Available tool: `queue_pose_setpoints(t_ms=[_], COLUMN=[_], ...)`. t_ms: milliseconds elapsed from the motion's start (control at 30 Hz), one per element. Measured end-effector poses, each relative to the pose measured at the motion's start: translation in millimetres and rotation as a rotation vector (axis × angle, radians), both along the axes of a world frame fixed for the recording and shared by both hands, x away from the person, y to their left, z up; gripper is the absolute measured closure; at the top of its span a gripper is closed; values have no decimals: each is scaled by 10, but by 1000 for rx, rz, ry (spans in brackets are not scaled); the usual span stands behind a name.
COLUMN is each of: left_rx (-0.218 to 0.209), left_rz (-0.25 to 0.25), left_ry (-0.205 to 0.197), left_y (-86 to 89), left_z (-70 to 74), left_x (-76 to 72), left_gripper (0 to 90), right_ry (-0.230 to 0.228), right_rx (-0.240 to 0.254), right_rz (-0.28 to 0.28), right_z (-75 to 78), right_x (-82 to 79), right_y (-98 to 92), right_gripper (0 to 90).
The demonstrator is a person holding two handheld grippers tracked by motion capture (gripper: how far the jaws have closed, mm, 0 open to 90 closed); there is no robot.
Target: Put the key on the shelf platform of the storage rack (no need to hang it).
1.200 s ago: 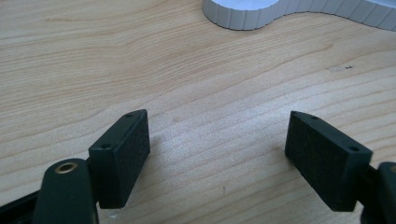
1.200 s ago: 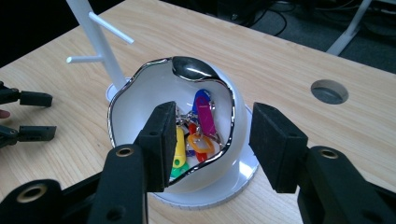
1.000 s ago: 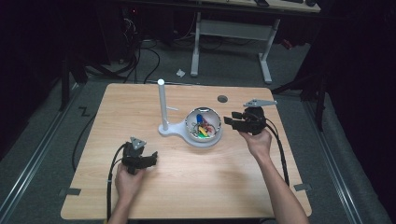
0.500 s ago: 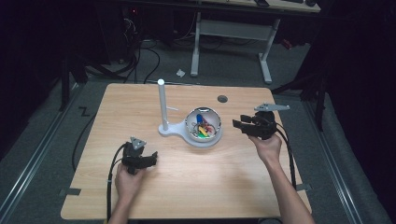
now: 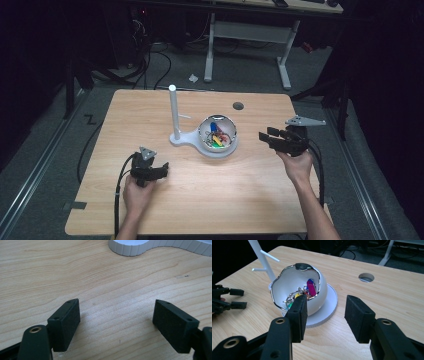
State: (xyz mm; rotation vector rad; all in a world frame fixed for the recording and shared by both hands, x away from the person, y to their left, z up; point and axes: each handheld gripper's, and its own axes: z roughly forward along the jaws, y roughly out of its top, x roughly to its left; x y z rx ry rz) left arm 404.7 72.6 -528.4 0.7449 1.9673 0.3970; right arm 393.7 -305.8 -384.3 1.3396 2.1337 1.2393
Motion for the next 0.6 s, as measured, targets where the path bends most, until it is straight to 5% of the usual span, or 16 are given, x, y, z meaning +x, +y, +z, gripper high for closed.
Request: queue_pose_setpoints(t_ms=[200, 600], left_rx=[-1, -1], left_rz=[1, 2], left_ry=[0, 1], left_y=[-1, -2], left_z=[1, 0], left_x=[0, 2], left_gripper=[224, 224], right_ry=[-15, 2], right_rx=[4, 21], right_rz=[-10, -52], right_z=[70, -35], right_x=[-103, -350], right_y=[-49, -281], right_gripper=[530, 541])
